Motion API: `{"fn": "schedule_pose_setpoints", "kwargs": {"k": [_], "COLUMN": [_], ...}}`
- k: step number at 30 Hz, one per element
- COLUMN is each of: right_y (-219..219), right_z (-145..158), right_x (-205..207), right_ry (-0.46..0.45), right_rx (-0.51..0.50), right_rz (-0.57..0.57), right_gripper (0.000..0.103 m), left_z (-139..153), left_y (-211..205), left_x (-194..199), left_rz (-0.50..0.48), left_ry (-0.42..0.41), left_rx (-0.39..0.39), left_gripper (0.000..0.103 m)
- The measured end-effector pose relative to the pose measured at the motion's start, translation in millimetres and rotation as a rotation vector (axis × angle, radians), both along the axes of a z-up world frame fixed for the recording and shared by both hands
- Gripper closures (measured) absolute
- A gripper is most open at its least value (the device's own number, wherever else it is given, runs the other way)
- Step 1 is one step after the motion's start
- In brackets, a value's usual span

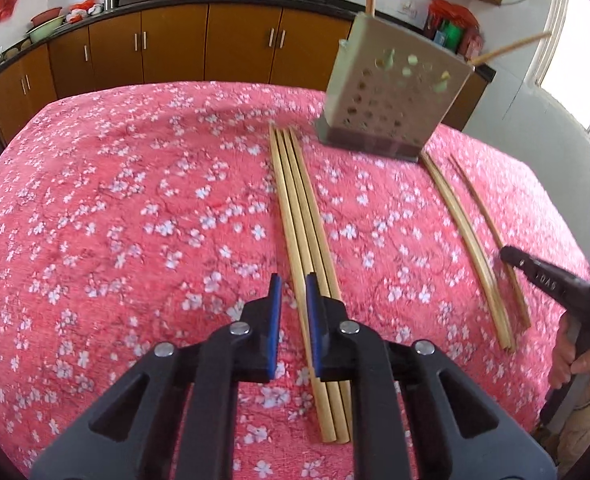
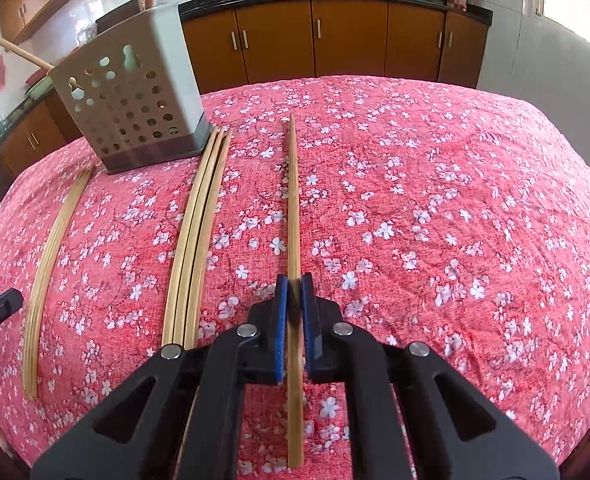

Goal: Organize utensils
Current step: 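Grasp another chopstick with the right tool while the left tool moves to the chopsticks, then grasp a single chopstick with the left tool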

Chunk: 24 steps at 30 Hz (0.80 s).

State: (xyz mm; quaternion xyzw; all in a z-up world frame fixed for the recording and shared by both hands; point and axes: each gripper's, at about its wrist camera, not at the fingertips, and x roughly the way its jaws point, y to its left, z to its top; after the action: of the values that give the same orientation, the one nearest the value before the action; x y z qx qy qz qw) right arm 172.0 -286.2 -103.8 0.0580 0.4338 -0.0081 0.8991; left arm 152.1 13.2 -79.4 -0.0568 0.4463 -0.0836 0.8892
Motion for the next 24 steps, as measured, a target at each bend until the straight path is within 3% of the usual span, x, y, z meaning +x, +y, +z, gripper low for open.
{"fn": "schedule_pose_setpoints", "kwargs": {"k": [8,24], "right_y": [2,13], "right_z": [0,-2], "right_x": [0,-11], "right_ry": [-0.003,-0.013], "right_rx": [-0.006,-0.024], "right_rz": [0.004,0.058], "right_gripper": [0.095,0.094], "left_z": [-9,-11], "left_y": [-13,-12], "left_x": [-1,-1], "left_rz": [-0.009,0.018], "left_ry": [0.005,0.022], "left_rx": [0.052,0.045], "left_gripper": [0.089,0.091]}}
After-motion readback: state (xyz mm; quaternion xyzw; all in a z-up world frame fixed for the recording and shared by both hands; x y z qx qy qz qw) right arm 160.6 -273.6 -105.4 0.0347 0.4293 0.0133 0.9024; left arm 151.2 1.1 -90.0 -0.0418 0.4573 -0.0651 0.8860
